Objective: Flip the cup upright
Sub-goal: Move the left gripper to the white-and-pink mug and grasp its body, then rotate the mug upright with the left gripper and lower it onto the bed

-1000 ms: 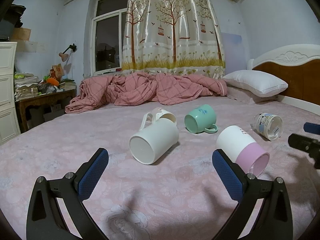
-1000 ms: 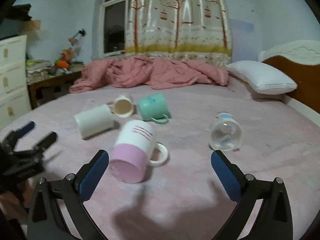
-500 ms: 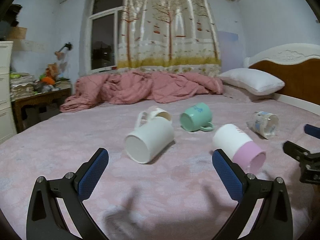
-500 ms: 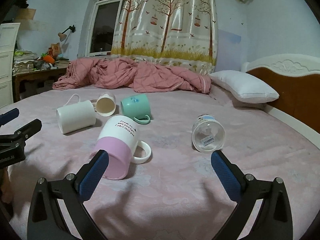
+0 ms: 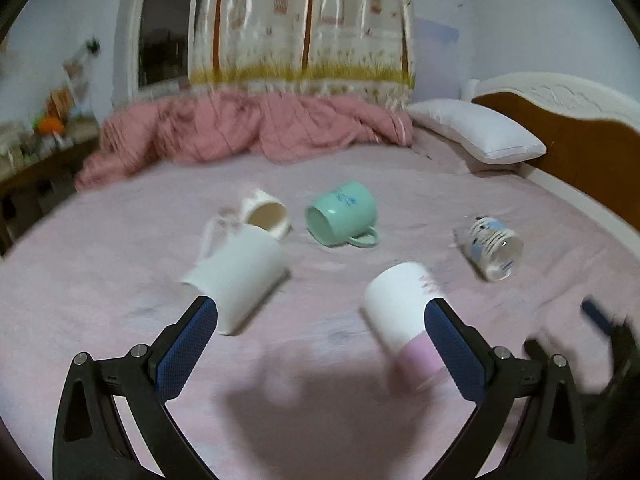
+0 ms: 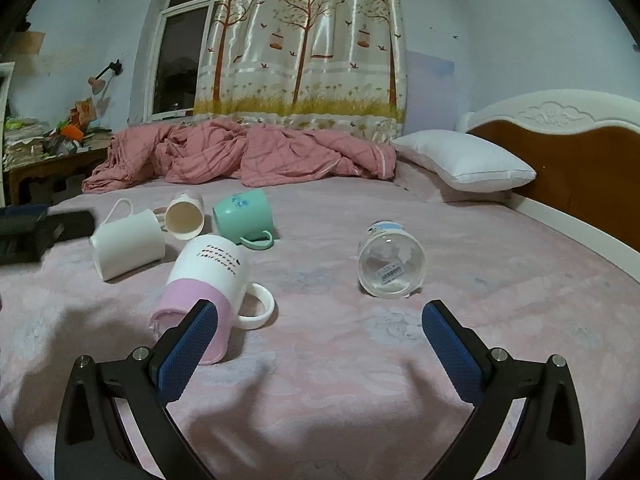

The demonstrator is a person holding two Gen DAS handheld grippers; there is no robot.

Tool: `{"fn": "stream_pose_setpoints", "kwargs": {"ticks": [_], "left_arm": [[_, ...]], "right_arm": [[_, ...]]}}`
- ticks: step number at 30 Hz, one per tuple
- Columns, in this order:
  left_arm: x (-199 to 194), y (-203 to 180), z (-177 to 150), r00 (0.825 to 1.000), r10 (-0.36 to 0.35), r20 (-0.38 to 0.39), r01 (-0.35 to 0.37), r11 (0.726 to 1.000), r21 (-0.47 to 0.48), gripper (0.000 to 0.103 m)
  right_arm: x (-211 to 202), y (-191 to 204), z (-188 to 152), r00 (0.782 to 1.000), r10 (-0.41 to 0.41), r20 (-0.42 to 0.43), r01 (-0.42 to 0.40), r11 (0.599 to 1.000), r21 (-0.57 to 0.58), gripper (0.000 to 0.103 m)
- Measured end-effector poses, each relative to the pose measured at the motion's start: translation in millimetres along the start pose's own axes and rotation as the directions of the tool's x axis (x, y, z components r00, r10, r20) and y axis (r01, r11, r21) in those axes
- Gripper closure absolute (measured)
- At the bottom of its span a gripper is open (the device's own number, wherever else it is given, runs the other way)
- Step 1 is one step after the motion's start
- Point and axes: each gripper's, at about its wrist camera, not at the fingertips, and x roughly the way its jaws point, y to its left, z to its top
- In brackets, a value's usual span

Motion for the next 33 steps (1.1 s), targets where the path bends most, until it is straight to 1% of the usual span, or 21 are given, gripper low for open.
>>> {"fn": "stream_pose_setpoints", "kwargs": {"ticks": [2, 4, 5, 6, 7, 8, 10, 12, 14, 16, 18, 19, 20, 22, 23, 24, 25, 27, 29, 31, 33], "left_arm": [[17, -2, 15, 0.993, -0.076, -0.092, 0.070, 0.996, -0.063, 0.000], [35, -4, 25, 0.967, -0.197, -0.160, 0.175, 0.974, -0.144, 0.000], [41, -6, 29, 0.955, -0.236, -0.177, 0.206, 0.963, -0.173, 0.000], [49, -8, 32, 0.947, -0.251, -0.200, 0.211, 0.957, -0.200, 0.000], [57, -11, 34, 0.940, -0.248, -0.235, 0.198, 0.956, -0.217, 0.000], [66, -15, 35, 0.929, -0.248, -0.275, 0.186, 0.955, -0.232, 0.000], [83, -21, 35, 0.901, -0.269, -0.342, 0.179, 0.945, -0.273, 0.000], [99, -25, 30, 0.871, -0.304, -0.387, 0.175, 0.926, -0.333, 0.000], [112, -27, 27, 0.849, -0.320, -0.421, 0.162, 0.915, -0.369, 0.001], [123, -27, 23, 0.835, -0.334, -0.437, 0.148, 0.902, -0.405, 0.001], [135, -25, 18, 0.810, -0.379, -0.448, 0.155, 0.875, -0.458, 0.001], [142, -25, 15, 0.801, -0.391, -0.454, 0.152, 0.866, -0.477, 0.001], [148, -25, 12, 0.795, -0.394, -0.461, 0.142, 0.860, -0.490, 0.004], [158, -24, 6, 0.780, -0.395, -0.486, 0.121, 0.856, -0.502, 0.019], [160, -24, 4, 0.771, -0.406, -0.491, 0.125, 0.852, -0.508, 0.026], [158, -23, 3, 0.771, -0.415, -0.483, 0.135, 0.848, -0.513, 0.026], [155, -22, 3, 0.777, -0.419, -0.470, 0.147, 0.847, -0.512, 0.026], [144, -22, 7, 0.798, -0.414, -0.439, 0.179, 0.857, -0.484, 0.027], [127, -25, 14, 0.830, -0.393, -0.395, 0.215, 0.880, -0.424, 0.027], [102, -30, 22, 0.866, -0.363, -0.344, 0.248, 0.909, -0.336, 0.027], [83, -37, 28, 0.893, -0.336, -0.299, 0.269, 0.932, -0.245, 0.027]], "right_arm": [[-1, -3, 0, 1.000, -0.015, 0.003, 0.015, 1.000, 0.015, 0.000], [0, -9, 0, 0.999, -0.048, -0.004, 0.048, 0.998, 0.046, 0.000], [1, -13, 0, 0.998, -0.055, -0.009, 0.056, 0.996, 0.065, 0.000], [2, -19, -1, 0.998, -0.059, -0.015, 0.061, 0.994, 0.094, 0.000], [2, -23, -1, 0.998, -0.065, -0.018, 0.067, 0.992, 0.110, 0.000], [3, -27, -2, 0.997, -0.072, -0.023, 0.074, 0.989, 0.132, 0.000], [5, -32, -2, 0.997, -0.069, -0.035, 0.074, 0.985, 0.155, 0.000], [6, -34, -3, 0.996, -0.071, -0.044, 0.078, 0.984, 0.161, 0.000], [7, -33, -3, 0.996, -0.074, -0.051, 0.081, 0.985, 0.154, 0.000], [8, -31, -2, 0.996, -0.075, -0.054, 0.082, 0.986, 0.142, 0.000], [9, -31, -2, 0.996, -0.072, -0.058, 0.080, 0.988, 0.134, 0.000], [11, -29, -2, 0.996, -0.069, -0.064, 0.077, 0.988, 0.133, 0.000], [12, -30, -2, 0.995, -0.067, -0.071, 0.076, 0.988, 0.133, 0.000], [13, -31, -2, 0.995, -0.066, -0.077, 0.076, 0.988, 0.137, 0.000], [12, -32, -2, 0.995, -0.066, -0.074, 0.075, 0.987, 0.138, 0.000], [11, -31, -2, 0.995, -0.066, -0.072, 0.075, 0.988, 0.135, 0.000], [12, -31, -2, 0.995, -0.065, -0.074, 0.074, 0.989, 0.132, 0.000], [17, -28, -2, 0.994, -0.053, -0.098, 0.065, 0.991, 0.119, 0.000], [18, -28, -1, 0.993, -0.055, -0.104, 0.067, 0.991, 0.116, 0.000], [18, -28, -1, 0.994, -0.055, -0.095, 0.066, 0.991, 0.119, 0.000], [20, -27, -1, 0.994, -0.058, -0.095, 0.069, 0.991, 0.118, 0.000]]}}
